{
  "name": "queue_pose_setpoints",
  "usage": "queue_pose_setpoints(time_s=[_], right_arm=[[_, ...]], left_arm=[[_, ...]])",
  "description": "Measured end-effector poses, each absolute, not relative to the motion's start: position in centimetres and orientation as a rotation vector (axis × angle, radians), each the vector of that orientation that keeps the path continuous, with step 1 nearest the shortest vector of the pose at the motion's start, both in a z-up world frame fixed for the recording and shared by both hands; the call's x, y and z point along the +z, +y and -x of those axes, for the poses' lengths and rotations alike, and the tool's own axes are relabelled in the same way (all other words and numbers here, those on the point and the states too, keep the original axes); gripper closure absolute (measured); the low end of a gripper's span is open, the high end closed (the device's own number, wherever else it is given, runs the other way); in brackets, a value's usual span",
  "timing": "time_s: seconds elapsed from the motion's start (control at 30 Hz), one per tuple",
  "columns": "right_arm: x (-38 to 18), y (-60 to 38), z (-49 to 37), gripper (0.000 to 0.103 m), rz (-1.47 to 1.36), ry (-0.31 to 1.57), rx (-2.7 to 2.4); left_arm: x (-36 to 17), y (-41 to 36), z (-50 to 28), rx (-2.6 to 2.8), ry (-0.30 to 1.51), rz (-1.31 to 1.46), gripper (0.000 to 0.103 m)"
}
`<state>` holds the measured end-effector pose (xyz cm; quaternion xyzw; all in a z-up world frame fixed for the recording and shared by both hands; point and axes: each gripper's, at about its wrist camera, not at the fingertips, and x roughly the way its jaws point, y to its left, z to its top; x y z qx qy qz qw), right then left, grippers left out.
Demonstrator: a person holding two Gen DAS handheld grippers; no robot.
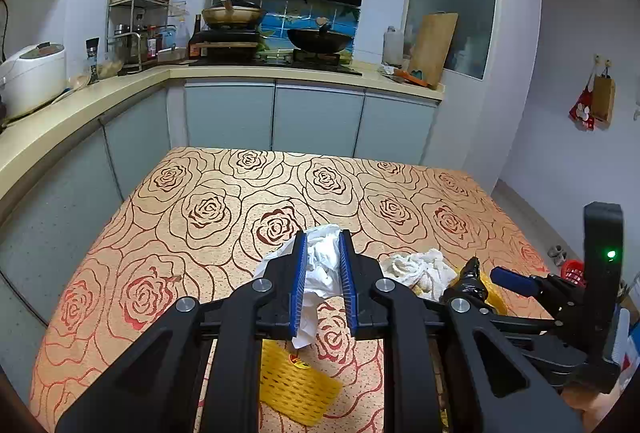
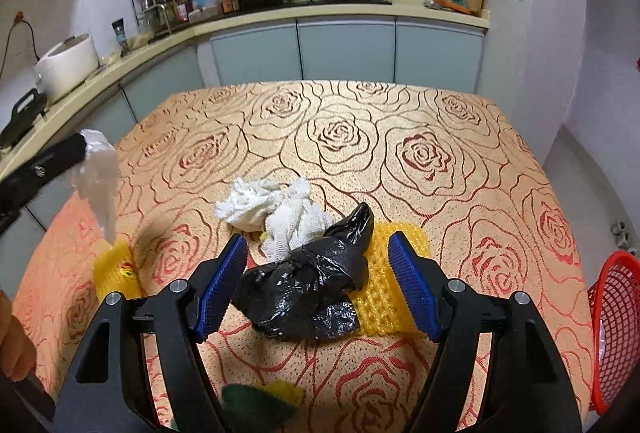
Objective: Collect trash
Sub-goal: 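Grasp the black plastic bag with the right tool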
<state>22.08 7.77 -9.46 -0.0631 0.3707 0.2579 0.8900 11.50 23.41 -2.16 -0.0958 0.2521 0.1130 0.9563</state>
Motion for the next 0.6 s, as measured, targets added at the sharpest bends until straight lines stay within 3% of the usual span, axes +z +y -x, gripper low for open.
queue_pose_setpoints(time_s=[0.17, 0.27, 0.6], right_arm=[[-10.4, 8.0, -22.4, 0.055, 0.141, 0.809, 0.547], [-10.7, 8.1, -22.2, 0.062, 0.155, 0.81, 0.552], [-9.0, 7.0, -20.7, 0.068, 0.134, 0.762, 0.57]], left_arm=[[-1.9, 23.8, -11.4, 0.235, 0.505, 0.208, 0.087], [-1.8, 23.8, -11.2, 0.238, 0.501, 0.208, 0.087], [-1.2, 23.9, -10.5, 0.249, 0.484, 0.208, 0.087]])
